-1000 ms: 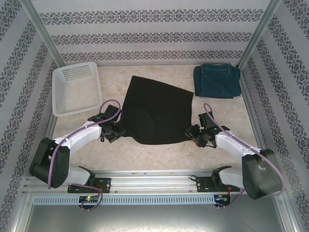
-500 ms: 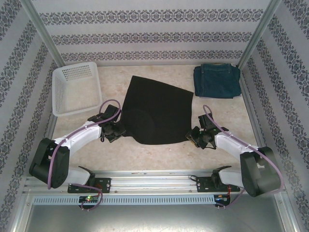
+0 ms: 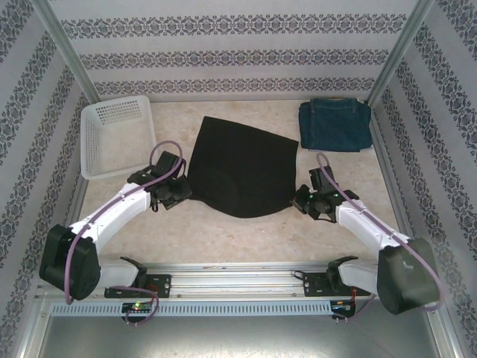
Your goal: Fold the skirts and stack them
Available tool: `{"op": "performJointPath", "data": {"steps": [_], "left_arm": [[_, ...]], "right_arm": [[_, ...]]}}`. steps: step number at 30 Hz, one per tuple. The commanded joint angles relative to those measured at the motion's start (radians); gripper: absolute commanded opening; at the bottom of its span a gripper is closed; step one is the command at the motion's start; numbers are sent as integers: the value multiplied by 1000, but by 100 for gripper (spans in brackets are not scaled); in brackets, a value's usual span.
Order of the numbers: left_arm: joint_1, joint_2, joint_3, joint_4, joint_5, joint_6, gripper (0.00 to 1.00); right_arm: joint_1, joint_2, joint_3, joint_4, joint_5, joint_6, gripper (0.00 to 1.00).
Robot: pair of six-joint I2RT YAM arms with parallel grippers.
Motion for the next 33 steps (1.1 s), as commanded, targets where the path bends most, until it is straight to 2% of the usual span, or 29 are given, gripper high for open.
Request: {"op": "performJointPath", "data": {"steps": [1,4,9,15,22,25,28,33], "left_arm": [[6,-18,131,-89,-67,105,0],[25,41,260,-88,-86,177,0],[67,211,440,37,-74,282,0],[113,539,698,130,-12,369,0],[136,896,969,87,31,368,0],[135,964,973,64,41,351,0],[135,965,893,61,36,343,0],[136,811,547,188,38,297,0]], "right_arm": [[-26,-41,74,-55,30,-20,0],[-60,-19,128,-25,29,-30,0],[-106,136,242,73,40,-73,0],[-117,397,391,185,94,-121,0],[-119,665,549,149,90,-157,0],[-117,714,565,113,78,-175,0],[-114,705,525,116,62,-175,0],[-101,631,412,105,45,-182,0]]}}
